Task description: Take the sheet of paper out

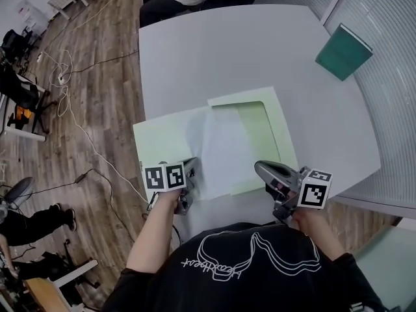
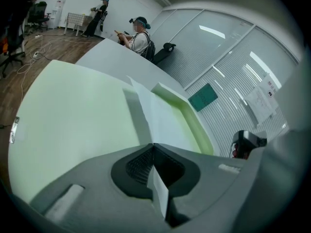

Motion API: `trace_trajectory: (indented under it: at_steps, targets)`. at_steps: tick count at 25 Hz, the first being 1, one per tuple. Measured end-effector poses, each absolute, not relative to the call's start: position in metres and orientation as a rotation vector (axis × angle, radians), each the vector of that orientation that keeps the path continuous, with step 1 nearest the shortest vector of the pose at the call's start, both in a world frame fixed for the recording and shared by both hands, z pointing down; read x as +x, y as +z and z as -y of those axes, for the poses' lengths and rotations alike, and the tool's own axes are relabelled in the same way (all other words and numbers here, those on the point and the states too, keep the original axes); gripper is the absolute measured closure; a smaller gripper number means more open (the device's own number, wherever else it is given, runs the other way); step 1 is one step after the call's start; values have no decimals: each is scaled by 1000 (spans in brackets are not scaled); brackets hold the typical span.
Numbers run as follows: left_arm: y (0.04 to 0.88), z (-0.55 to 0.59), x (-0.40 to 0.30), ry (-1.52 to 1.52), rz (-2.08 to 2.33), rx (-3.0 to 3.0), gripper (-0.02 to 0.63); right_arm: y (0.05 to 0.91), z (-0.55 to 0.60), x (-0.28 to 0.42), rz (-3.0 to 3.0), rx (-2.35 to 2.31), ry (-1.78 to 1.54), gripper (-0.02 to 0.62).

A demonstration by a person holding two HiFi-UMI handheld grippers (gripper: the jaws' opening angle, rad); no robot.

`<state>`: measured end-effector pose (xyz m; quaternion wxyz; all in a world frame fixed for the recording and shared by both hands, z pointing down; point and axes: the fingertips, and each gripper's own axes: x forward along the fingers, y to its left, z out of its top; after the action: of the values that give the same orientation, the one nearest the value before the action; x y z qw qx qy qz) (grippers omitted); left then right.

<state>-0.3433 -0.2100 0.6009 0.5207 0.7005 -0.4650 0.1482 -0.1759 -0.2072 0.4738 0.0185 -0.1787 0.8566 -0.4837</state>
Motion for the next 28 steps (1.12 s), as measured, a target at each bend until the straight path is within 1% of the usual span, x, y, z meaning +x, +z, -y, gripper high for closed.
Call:
trace_trajectory:
  at_steps: [9,18,23,28]
  targets:
    - [582,195,-375,355,1190,1707,594,485,194,-192,-2660,-557,-1534,588]
    - [547,179,-386,294,1262,1740,594,473,192,-199,-2744,-514,-1488,588]
    - [518,163,-384,251,1342,1787,594,460,184,-187,-2768,-516,-1430,588]
    - [472,135,-372,141,1416,1849,594,437,160,-165,-2824,-493,-1360,588]
